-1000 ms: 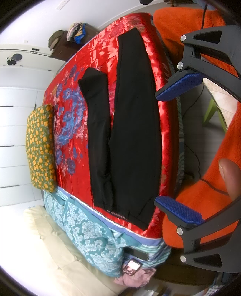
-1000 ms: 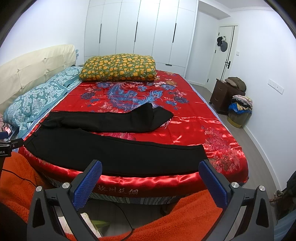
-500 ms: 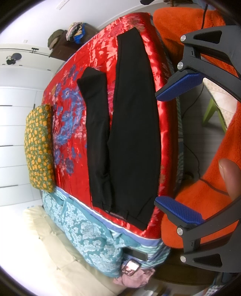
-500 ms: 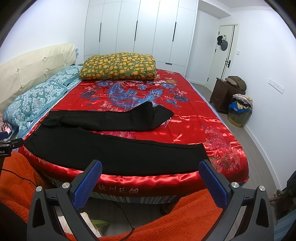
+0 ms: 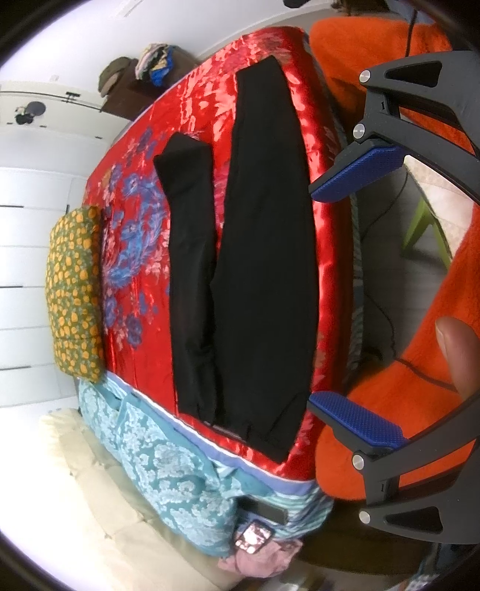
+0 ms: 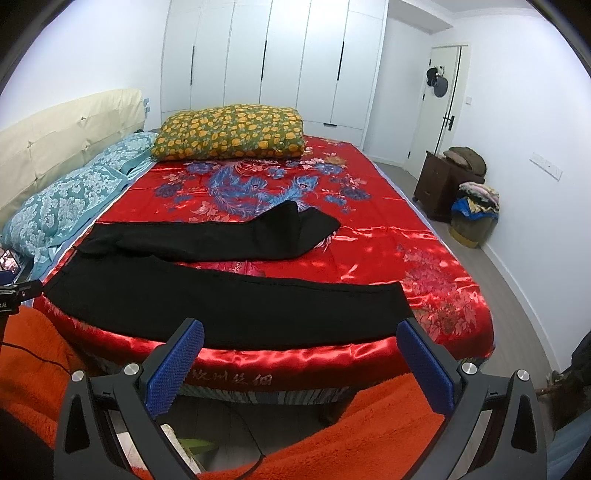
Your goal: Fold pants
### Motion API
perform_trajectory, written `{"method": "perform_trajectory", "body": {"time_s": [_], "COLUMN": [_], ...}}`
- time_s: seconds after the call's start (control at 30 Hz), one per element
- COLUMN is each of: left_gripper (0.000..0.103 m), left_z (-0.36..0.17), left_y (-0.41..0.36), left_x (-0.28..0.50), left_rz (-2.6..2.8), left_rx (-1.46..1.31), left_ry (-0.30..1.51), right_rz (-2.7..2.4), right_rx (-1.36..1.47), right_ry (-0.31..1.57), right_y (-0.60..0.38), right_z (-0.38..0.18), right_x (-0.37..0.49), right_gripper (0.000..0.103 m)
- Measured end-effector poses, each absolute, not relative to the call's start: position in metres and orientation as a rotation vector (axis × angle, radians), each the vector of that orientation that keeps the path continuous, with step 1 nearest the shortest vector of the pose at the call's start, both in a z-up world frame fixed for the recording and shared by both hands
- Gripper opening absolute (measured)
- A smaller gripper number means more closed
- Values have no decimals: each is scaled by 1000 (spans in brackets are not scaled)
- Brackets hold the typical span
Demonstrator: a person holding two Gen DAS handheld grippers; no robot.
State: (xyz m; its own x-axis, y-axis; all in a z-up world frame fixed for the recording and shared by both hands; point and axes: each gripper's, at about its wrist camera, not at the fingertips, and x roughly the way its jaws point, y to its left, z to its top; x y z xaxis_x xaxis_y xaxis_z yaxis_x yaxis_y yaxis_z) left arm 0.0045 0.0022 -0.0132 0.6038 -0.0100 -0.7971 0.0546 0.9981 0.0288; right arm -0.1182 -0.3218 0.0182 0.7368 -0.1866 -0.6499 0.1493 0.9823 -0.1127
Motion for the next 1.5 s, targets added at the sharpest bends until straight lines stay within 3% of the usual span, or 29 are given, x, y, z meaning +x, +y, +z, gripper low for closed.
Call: {"method": "perform_trajectory", "body": {"time_s": [1.0, 1.5], "left_gripper": [102, 102], "left_z": [-13, -14], "left_y": [1, -2], "left_x": [7, 16], "left_rz": [-34, -38], "left_rx": [62, 82], "left_ry": [949, 951], "right_rz": [-209, 18], "right_rx": [-44, -9], "right_ry": [758, 748], "right_y": [-325, -311], "right_z": [10, 9], "right_x": [-114, -97], "right_gripper": [103, 103]}}
